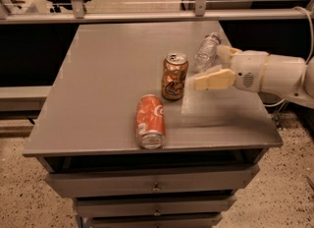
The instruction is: Place orange can upright
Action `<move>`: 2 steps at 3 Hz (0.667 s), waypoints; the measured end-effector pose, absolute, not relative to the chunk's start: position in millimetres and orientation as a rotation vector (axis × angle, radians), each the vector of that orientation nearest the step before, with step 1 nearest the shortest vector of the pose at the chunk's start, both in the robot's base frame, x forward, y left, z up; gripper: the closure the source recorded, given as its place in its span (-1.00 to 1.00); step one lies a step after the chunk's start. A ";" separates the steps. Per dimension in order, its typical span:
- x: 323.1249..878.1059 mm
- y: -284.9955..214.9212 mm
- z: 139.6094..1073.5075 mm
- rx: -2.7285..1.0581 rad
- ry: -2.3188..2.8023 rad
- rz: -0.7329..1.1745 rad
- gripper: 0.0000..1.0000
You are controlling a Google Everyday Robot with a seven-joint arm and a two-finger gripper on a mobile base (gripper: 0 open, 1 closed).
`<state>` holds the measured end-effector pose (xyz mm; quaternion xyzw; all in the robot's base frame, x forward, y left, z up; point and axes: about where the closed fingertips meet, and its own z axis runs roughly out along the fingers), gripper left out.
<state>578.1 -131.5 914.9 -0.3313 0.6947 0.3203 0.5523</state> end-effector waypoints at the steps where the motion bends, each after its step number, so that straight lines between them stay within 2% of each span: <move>1: 566.7 -170.1 949.5 -0.704 1.558 0.728 -1.00; 2: 564.3 -174.7 952.2 -0.697 1.554 0.722 -1.00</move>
Offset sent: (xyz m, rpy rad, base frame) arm -0.0094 -0.0321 0.0286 0.0560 -0.0633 -0.0502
